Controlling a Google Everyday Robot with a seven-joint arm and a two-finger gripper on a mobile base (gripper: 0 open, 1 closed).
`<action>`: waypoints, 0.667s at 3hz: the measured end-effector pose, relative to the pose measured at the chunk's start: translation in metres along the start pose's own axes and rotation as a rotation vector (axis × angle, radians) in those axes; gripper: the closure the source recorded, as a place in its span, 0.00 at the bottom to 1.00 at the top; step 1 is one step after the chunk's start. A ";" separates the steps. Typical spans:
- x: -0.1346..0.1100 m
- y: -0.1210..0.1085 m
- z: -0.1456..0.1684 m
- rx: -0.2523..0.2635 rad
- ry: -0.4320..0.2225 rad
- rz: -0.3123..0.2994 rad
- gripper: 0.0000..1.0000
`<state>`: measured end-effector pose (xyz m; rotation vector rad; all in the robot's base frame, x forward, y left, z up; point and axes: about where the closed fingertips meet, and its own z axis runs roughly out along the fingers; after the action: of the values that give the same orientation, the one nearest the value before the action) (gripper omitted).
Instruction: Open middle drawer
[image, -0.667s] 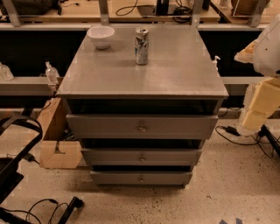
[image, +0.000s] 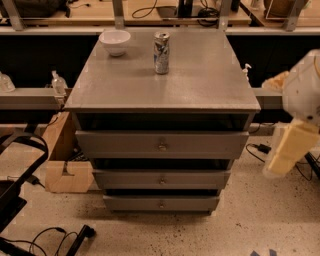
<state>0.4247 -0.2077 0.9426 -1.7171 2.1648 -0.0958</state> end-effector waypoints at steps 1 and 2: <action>0.020 0.029 0.046 0.026 0.005 -0.026 0.00; 0.041 0.057 0.115 0.016 0.032 -0.041 0.00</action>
Offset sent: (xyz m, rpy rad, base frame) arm 0.0747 0.0063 -0.2073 -0.0083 -0.4654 -0.0335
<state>0.4021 -0.2114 0.8096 -1.7628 2.1458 -0.1521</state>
